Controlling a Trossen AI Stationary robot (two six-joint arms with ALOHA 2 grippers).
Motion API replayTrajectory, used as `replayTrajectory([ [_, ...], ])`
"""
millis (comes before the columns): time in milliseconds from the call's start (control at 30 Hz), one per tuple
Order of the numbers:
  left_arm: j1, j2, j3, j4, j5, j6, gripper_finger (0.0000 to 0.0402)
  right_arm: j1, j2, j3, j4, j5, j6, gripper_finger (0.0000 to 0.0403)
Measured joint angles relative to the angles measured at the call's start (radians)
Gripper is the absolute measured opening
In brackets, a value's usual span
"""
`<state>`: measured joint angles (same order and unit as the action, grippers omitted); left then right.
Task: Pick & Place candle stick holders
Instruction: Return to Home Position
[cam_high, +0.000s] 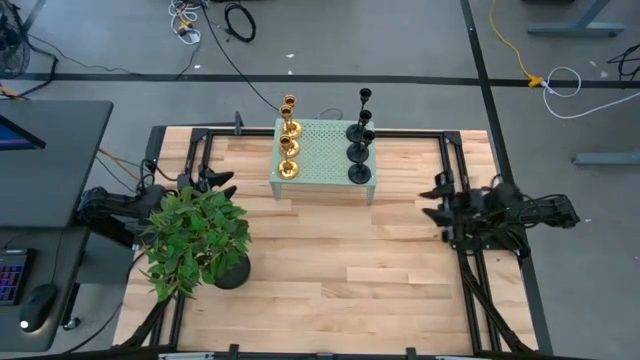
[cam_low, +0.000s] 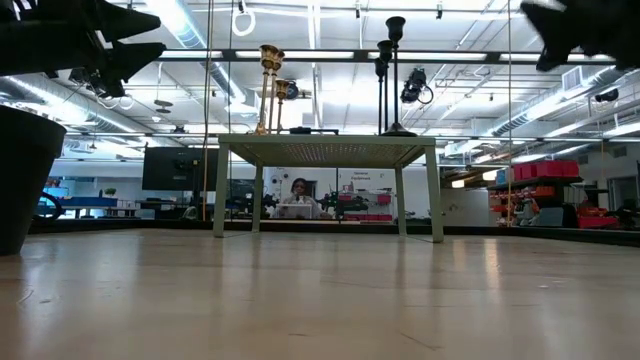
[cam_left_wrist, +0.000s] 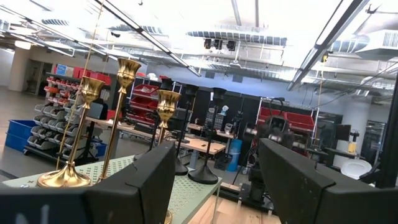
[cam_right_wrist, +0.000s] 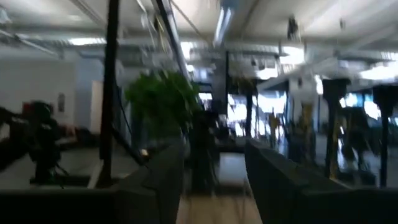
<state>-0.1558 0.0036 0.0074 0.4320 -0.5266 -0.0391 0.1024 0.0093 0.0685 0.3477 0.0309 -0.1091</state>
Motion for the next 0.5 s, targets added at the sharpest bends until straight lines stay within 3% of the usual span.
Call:
replayTrajectory([
  [233, 0.000, 0.000, 0.000, 0.000, 0.000, 0.000, 0.0231, 0.000, 0.000, 0.000, -0.264, 0.138, 0.018, 0.0171],
  [500, 0.000, 0.000, 0.000, 0.000, 0.000, 0.000, 0.0231, -0.001, 0.000, 0.000, -0.414, 0.153, 0.018, 0.0171],
])
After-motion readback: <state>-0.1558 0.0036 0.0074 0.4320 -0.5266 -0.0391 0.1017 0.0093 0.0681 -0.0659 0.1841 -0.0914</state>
